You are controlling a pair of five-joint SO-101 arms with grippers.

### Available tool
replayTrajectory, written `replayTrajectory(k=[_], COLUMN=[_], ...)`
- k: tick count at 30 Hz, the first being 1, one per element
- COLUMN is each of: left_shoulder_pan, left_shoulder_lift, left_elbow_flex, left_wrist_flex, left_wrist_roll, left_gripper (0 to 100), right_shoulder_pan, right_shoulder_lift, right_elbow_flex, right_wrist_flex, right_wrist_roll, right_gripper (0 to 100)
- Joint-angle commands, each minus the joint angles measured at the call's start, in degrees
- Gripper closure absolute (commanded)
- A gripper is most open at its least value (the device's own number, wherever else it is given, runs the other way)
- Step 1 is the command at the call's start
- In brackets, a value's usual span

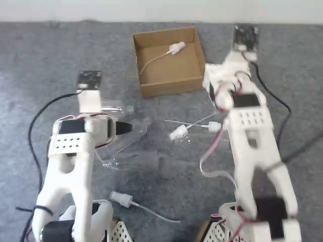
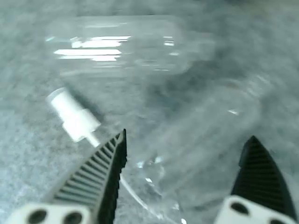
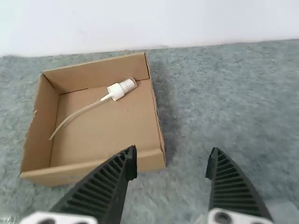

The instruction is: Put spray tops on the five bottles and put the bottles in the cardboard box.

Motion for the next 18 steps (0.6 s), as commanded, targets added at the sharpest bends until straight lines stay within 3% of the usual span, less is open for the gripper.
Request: replayTrajectory(k=[1,7,14,18], left_shoulder_pan=[-1.9,-2.9,-2.9,-2.9], left_shoulder_lift=[-2.5,-2.4,-2.1,-2.1], left_elbow_flex=[1.5,2.5,2.5,2.5], left_wrist_flex=[-4.0,-4.4,-4.4,-4.4], left_wrist_roll=[1.6,1.7,1.7,1.7], left_gripper=[64,64,64,64], right_shoulder_pan=[-1.5,-2.2,-3.0,-3.6], right_shoulder_lift=[13.9,32.8,45.8,48.3], right_elbow_flex=[-17.1,-33.8,-42.6,-42.9], right_wrist_flex=[0.1,0.6,0.7,0.6], right_wrist_roll=[0.7,0.8,9.3,10.1], right_gripper=[77.5,77.8,94.4,95.7])
